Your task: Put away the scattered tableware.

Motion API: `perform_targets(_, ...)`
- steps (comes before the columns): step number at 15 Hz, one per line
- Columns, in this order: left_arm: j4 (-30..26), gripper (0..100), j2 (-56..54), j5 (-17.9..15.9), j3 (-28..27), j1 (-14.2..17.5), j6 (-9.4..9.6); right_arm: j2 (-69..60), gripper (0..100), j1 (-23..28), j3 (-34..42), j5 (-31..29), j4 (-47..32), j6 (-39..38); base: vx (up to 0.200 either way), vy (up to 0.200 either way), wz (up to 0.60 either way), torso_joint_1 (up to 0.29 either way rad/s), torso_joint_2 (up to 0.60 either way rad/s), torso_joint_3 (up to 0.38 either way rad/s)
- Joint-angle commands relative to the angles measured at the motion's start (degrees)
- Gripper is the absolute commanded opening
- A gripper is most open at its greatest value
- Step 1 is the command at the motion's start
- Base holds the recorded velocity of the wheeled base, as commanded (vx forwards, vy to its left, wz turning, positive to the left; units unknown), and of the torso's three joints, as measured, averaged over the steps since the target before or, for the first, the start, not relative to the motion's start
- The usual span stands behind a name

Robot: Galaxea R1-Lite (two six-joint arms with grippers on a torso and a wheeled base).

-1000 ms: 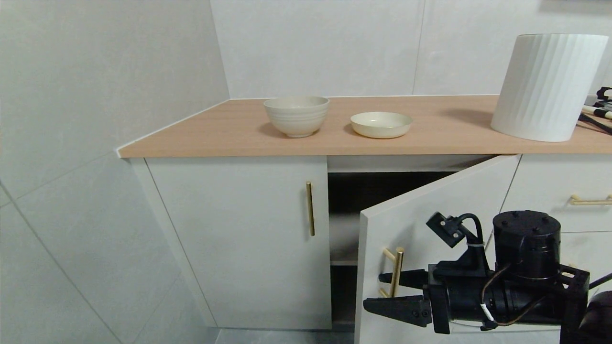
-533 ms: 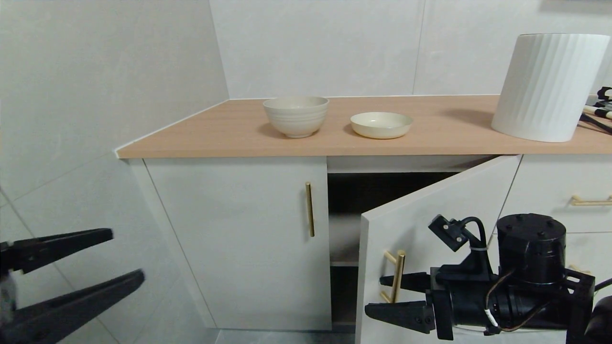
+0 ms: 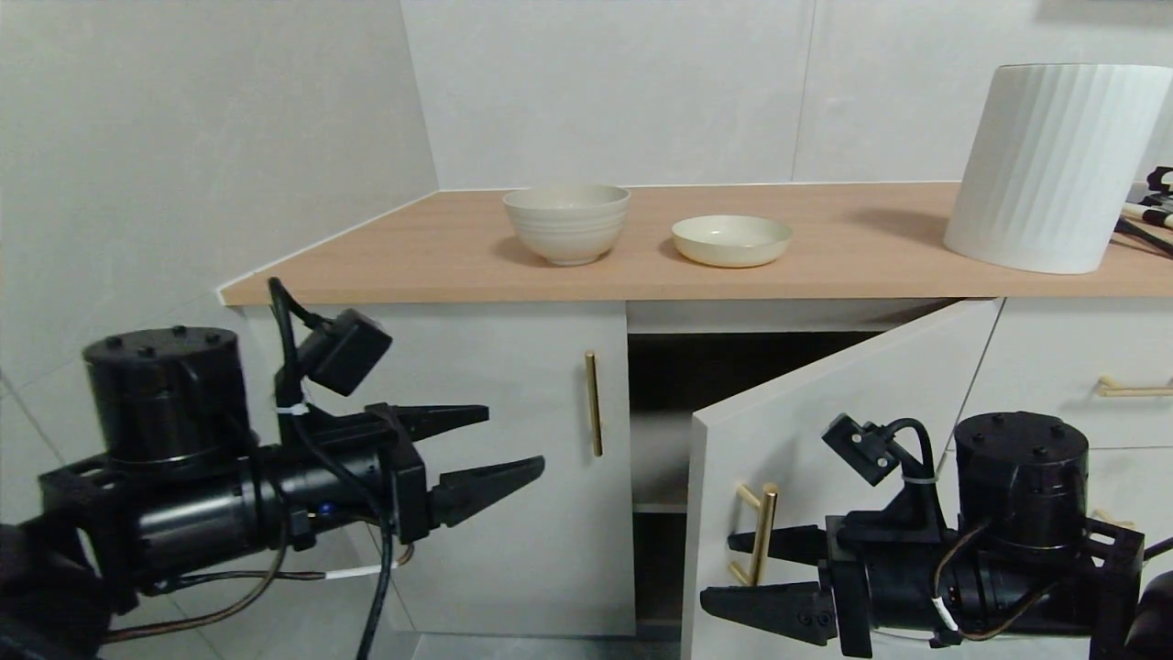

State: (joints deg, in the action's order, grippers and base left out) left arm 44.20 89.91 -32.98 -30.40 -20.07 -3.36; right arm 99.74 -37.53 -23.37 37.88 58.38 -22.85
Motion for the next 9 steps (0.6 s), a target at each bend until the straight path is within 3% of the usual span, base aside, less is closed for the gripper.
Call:
perform_targets(1, 4.75, 100, 9.06, 0.28, 3.07, -3.49, -3.40, 0.19, 100, 0.01, -0.01, -0.08, -0.11, -0.01, 0.000, 0.000, 0.00, 0.000, 0.00, 0.000)
perform_targets(2, 10.38, 100, 11.61, 0.37, 3.51, -4.54, -7.45, 0.36, 100, 0.09, -0.01, -0.08, -0.11, -0.01, 0.000, 0.000, 0.00, 0.000, 0.00, 0.000)
perform_targets(4, 13.89, 100, 13.63, 0.37, 3.51, -5.07, -9.38, 0.45, 100, 0.01, -0.01, -0.08, -0.11, -0.01, 0.000, 0.000, 0.00, 0.000, 0.00, 0.000)
perform_targets(6, 17.23, 100, 15.74, 2.57, 3.16, -7.27, -12.72, 0.36, 100, 0.09, -0.01, -0.08, -0.02, -0.01, 0.000, 0.000, 0.00, 0.000, 0.00, 0.000)
perform_targets(7, 18.38, 0, 16.88, 3.44, 2.89, -8.06, -13.33, 0.36, 100, 0.09, -0.01, -0.08, -0.11, -0.01, 0.000, 0.000, 0.00, 0.000, 0.00, 0.000)
perform_targets(9, 21.01, 0, 18.73, 4.06, 2.81, -8.85, -13.42, 0.45, 100, 0.01, 0.08, -0.08, -0.02, -0.01, 0.000, 0.000, 0.00, 0.000, 0.00, 0.000)
